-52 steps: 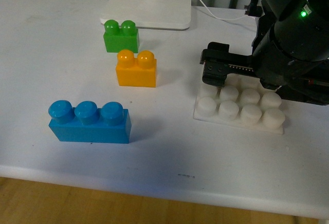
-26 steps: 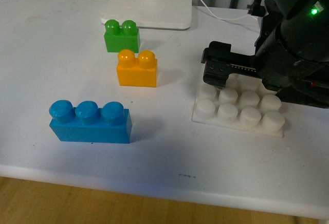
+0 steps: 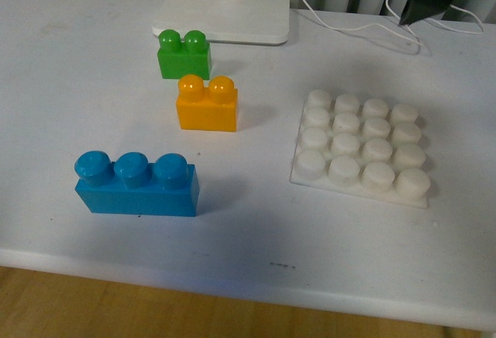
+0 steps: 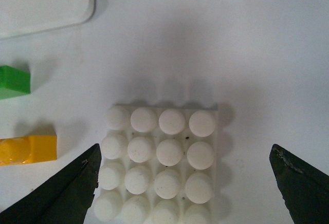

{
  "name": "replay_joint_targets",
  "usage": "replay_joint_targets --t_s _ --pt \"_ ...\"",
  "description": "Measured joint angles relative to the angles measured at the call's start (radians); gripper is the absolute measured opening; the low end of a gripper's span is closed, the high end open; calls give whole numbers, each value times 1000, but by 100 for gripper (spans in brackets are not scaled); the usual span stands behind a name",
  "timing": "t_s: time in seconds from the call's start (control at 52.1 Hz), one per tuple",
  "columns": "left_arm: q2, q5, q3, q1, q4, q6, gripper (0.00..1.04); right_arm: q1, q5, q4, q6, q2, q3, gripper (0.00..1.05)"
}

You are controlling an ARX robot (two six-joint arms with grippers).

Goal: Insert yellow block into base center

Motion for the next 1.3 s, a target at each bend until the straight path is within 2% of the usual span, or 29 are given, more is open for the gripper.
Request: replay_joint_targets --t_s 0.192,0.365,0.537,0.633,0.748,0.806,0.844,0.902,0.959,0.998,1.19,1.247,1.305 --pt "0 0 0 0 0 0 98 -84 -117 84 -71 -204 -109 96" --pt "0 0 0 0 0 0 98 -148 -214 224 -154 -447 -247 96" --pt "0 0 0 0 0 0 98 -230 -250 291 -198 -678 -390 96" --pt "0 0 0 0 0 0 98 -300 -314 320 -187 -818 -481 96" --pt "0 0 0 0 0 0 98 -353 -288 321 -187 -927 -532 96" --pt "0 1 0 0 0 0 98 -319 -182 397 -241 -945 -563 88" --pt "0 0 0 0 0 0 98 -294 -118 452 -319 -964 -613 77" --pt "0 0 0 0 0 0 98 -289 -106 471 -377 -996 -672 63" --pt "0 0 0 0 0 0 98 -288 -105 480 -395 -1016 -700 54" --pt "0 0 0 0 0 0 98 -287 -103 487 -409 -1039 -729 43" --pt "0 0 0 0 0 0 98 -287 -103 494 -423 -1104 -805 9" --pt "0 0 0 0 0 0 98 -287 -103 494 -425 -1120 -820 1" --pt "0 0 0 0 0 0 98 -287 -102 493 -427 -1141 -835 1"
